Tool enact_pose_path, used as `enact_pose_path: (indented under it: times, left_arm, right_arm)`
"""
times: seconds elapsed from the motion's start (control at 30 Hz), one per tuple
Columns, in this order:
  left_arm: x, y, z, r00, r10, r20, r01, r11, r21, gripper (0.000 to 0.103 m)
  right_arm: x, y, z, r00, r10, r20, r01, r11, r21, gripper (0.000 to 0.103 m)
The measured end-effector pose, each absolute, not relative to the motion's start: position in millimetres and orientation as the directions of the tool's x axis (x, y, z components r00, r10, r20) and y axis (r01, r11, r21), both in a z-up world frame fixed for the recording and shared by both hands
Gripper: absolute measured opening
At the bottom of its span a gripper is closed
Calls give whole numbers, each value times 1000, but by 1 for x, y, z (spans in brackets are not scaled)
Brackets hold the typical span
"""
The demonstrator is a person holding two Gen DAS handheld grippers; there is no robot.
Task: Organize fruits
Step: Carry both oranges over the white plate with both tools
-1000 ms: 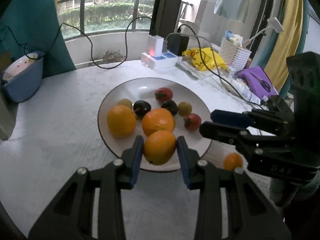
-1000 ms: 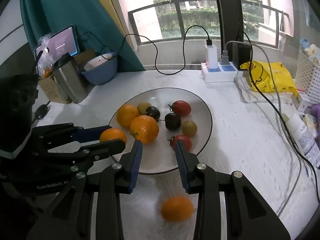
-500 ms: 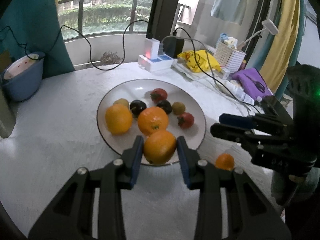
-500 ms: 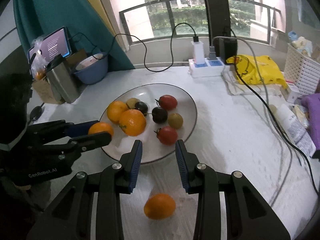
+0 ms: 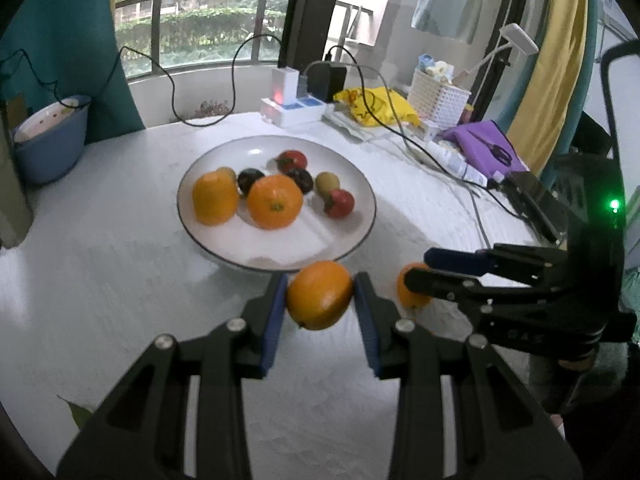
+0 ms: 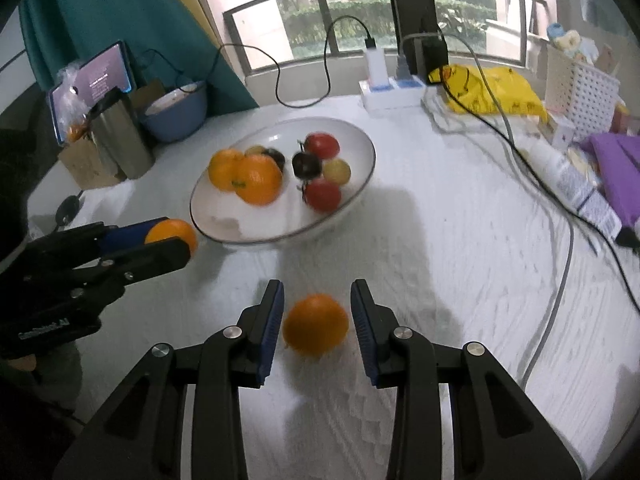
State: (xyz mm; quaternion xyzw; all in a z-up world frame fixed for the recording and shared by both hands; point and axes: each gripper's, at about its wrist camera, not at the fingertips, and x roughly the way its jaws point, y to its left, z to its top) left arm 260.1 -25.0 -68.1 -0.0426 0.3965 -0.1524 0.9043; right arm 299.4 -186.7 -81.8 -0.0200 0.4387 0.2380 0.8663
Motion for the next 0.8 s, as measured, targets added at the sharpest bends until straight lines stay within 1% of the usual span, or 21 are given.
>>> enact_pose_path:
  times: [0.2, 0.37, 0.8]
  left_arm:
    - [255, -26, -67, 641, -303, -706, 240, 952, -191, 35]
    - [256, -23, -62, 652, -298, -697, 240, 953, -182, 35]
    - [276, -17, -59, 660, -297, -690, 234, 954, -187, 35]
  right_arm:
    - [299, -182, -90, 471, 413, -780, -442, 875, 196, 37]
    - [297, -175, -91, 473, 405, -782, -460, 871, 173, 36]
    - [315, -162, -58, 519, 442, -731, -499, 851, 161, 36]
